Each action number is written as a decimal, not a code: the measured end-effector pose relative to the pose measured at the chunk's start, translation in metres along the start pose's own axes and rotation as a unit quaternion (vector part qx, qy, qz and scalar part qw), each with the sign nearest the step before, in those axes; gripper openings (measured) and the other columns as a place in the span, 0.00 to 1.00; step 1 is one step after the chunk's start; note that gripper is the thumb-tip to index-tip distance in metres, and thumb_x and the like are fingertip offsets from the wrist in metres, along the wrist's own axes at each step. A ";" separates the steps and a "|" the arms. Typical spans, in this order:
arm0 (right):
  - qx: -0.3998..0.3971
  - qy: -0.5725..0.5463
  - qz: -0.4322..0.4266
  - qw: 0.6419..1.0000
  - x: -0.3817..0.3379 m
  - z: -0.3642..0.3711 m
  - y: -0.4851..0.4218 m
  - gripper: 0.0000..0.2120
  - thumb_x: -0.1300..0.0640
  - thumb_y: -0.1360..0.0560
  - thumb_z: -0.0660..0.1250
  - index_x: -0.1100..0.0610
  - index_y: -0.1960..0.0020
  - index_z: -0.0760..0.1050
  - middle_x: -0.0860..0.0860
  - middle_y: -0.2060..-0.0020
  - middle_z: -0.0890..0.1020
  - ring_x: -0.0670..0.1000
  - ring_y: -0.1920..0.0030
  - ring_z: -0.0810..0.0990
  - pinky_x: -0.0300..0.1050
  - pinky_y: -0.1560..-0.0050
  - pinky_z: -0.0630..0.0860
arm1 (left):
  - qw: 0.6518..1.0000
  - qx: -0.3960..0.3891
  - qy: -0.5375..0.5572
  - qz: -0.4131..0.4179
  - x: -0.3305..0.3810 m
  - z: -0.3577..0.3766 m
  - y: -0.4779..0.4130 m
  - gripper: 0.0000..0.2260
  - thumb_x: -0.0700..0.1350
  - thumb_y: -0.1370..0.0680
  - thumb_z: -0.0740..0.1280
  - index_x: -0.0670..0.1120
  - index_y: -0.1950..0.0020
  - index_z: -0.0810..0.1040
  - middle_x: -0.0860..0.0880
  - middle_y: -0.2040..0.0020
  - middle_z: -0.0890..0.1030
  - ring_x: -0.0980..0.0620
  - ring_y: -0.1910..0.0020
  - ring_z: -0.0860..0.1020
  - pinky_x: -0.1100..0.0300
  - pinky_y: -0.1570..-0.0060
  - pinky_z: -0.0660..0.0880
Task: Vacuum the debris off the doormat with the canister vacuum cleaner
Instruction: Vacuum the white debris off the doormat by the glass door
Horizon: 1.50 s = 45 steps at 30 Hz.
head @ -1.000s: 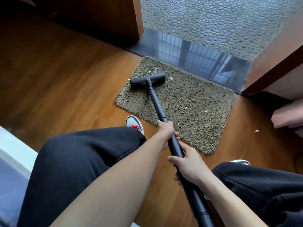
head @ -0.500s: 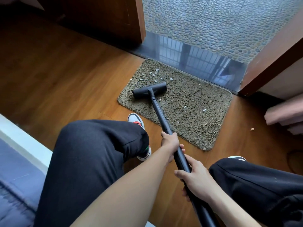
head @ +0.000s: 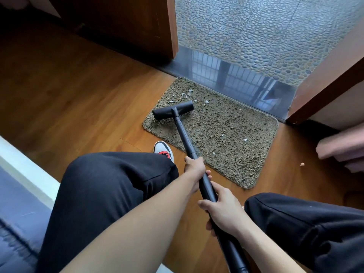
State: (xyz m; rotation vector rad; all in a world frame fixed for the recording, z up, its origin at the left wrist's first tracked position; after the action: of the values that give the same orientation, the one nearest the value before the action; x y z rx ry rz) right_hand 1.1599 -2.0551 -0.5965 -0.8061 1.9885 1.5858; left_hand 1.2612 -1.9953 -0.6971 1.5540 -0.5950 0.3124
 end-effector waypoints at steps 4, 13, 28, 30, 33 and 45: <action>-0.007 0.009 -0.012 1.000 -0.022 0.009 -0.026 0.14 0.62 0.25 0.67 0.49 0.43 0.74 0.54 0.65 0.78 0.55 0.77 0.80 0.45 0.78 0.77 | 1.000 0.008 0.015 0.006 0.025 -0.017 -0.019 0.10 0.45 0.16 0.57 0.45 0.36 0.64 0.45 0.63 0.69 0.51 0.73 0.71 0.60 0.74 0.73; -0.008 0.018 0.001 1.000 -0.047 0.017 -0.083 0.13 0.62 0.25 0.67 0.51 0.42 0.74 0.55 0.65 0.78 0.56 0.77 0.81 0.46 0.77 0.77 | 0.999 0.007 0.048 0.006 0.063 -0.029 -0.059 0.07 0.43 0.16 0.57 0.43 0.41 0.62 0.45 0.69 0.68 0.50 0.75 0.68 0.59 0.73 0.71; -0.019 0.024 0.003 1.000 -0.063 0.012 -0.105 0.13 0.62 0.23 0.68 0.53 0.41 0.74 0.56 0.62 0.77 0.54 0.77 0.79 0.44 0.78 0.75 | 0.999 -0.010 0.039 0.001 0.083 -0.027 -0.075 0.08 0.44 0.16 0.56 0.43 0.39 0.62 0.45 0.69 0.69 0.50 0.74 0.70 0.59 0.73 0.72; -0.019 0.024 0.008 1.000 -0.057 0.009 -0.094 0.14 0.62 0.23 0.68 0.53 0.39 0.74 0.56 0.62 0.77 0.54 0.78 0.79 0.43 0.78 0.75 | 0.999 -0.015 0.032 0.001 0.076 -0.022 -0.066 0.08 0.44 0.16 0.56 0.44 0.39 0.61 0.45 0.68 0.70 0.50 0.74 0.70 0.59 0.73 0.73; -0.014 0.026 0.013 0.999 -0.043 0.004 -0.071 0.17 0.62 0.24 0.68 0.51 0.37 0.73 0.57 0.62 0.78 0.54 0.78 0.79 0.43 0.78 0.74 | 0.999 -0.032 0.027 -0.016 0.057 -0.012 -0.046 0.09 0.45 0.15 0.55 0.44 0.38 0.60 0.45 0.69 0.70 0.50 0.76 0.70 0.61 0.74 0.72; 0.002 0.016 0.013 1.000 -0.002 0.009 -0.011 0.19 0.60 0.25 0.68 0.40 0.40 0.74 0.56 0.65 0.80 0.58 0.77 0.82 0.45 0.77 0.76 | 0.999 -0.031 0.011 -0.013 -0.002 -0.005 -0.011 0.12 0.46 0.16 0.57 0.45 0.33 0.61 0.45 0.67 0.71 0.50 0.75 0.72 0.60 0.72 0.75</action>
State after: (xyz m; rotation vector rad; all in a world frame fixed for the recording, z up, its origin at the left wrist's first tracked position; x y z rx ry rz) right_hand 1.1689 -2.0478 -0.6052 -0.8118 2.0303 1.5934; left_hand 1.2664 -1.9907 -0.7073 1.4956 -0.5620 0.2898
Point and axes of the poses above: each hand's wrist, its own y-axis away from the middle knuckle, its own z-axis out of the palm, x = y × z, the point moved 10 cm from there along -y, towards the middle knuckle
